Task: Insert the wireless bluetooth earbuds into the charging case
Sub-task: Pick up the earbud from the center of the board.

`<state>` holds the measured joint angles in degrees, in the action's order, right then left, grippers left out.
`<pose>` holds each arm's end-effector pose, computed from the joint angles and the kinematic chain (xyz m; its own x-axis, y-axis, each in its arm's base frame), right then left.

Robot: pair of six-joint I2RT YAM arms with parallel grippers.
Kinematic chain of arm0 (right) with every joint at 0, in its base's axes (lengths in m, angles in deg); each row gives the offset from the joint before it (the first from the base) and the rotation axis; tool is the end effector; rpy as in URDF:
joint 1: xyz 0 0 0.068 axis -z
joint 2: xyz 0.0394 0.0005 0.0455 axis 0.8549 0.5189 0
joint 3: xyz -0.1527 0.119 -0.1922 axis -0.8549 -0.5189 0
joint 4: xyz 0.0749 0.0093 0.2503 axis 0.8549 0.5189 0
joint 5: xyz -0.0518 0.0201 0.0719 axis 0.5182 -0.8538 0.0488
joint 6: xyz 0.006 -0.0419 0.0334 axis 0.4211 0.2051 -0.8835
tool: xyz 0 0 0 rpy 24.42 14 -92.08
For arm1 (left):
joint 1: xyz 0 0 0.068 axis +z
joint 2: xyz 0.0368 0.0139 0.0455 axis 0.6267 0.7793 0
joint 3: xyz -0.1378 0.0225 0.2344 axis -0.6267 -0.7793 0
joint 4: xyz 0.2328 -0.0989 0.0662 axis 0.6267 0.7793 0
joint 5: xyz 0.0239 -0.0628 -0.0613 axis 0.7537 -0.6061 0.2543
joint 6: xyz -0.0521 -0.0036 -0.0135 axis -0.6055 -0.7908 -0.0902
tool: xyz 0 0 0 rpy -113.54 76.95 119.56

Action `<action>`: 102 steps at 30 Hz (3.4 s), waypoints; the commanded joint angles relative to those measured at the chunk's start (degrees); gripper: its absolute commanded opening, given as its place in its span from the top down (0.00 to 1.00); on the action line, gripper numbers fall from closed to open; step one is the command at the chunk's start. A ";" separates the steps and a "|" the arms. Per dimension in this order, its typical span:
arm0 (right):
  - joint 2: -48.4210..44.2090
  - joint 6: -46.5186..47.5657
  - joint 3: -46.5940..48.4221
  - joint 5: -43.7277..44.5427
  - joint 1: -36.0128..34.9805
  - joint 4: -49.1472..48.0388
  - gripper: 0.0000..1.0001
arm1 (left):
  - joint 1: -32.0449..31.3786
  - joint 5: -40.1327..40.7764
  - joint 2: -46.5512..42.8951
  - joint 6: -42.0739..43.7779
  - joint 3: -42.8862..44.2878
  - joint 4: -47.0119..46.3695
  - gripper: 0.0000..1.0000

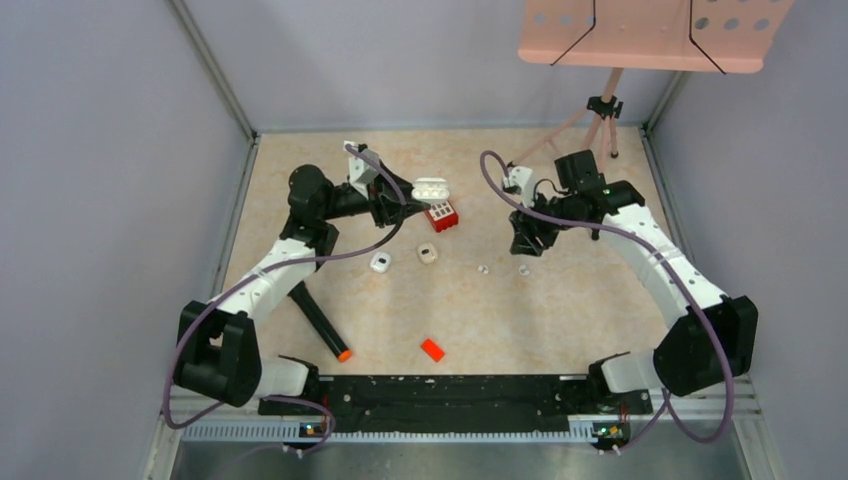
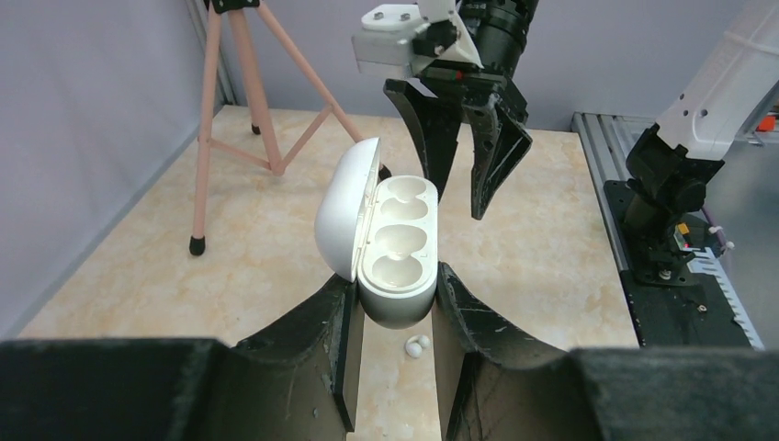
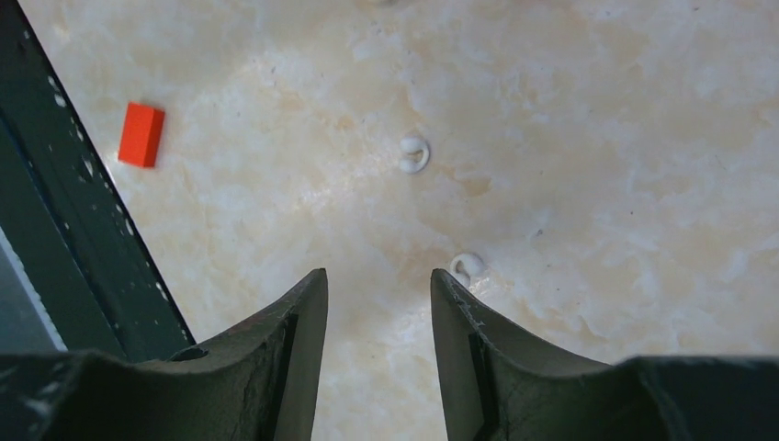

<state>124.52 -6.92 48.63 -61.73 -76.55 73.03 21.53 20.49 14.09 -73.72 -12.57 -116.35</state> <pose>0.2530 0.1023 0.3166 -0.4073 -0.5686 -0.7147 -0.8726 0.4733 0.1207 0.2704 -0.1177 0.3426 0.0584 -0.1014 -0.9931 0.9890 0.1412 0.0437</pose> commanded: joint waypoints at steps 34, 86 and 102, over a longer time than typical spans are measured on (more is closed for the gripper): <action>19.90 -12.16 -3.63 17.15 -4.09 -6.04 0.91 | 8.25 16.74 -4.17 -12.01 -4.61 8.23 1.00; 13.42 -0.54 -0.13 20.05 -5.01 -4.06 1.00 | 8.34 11.74 -2.00 -11.47 -5.25 5.97 1.00; 10.26 16.79 30.42 -6.45 -14.50 9.28 1.00 | 2.19 -2.84 3.10 -1.22 -0.34 6.47 1.00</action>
<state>131.42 8.34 72.43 -64.31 -87.67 78.38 25.11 21.58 16.96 -80.89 -16.60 -109.60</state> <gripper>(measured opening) 0.019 0.348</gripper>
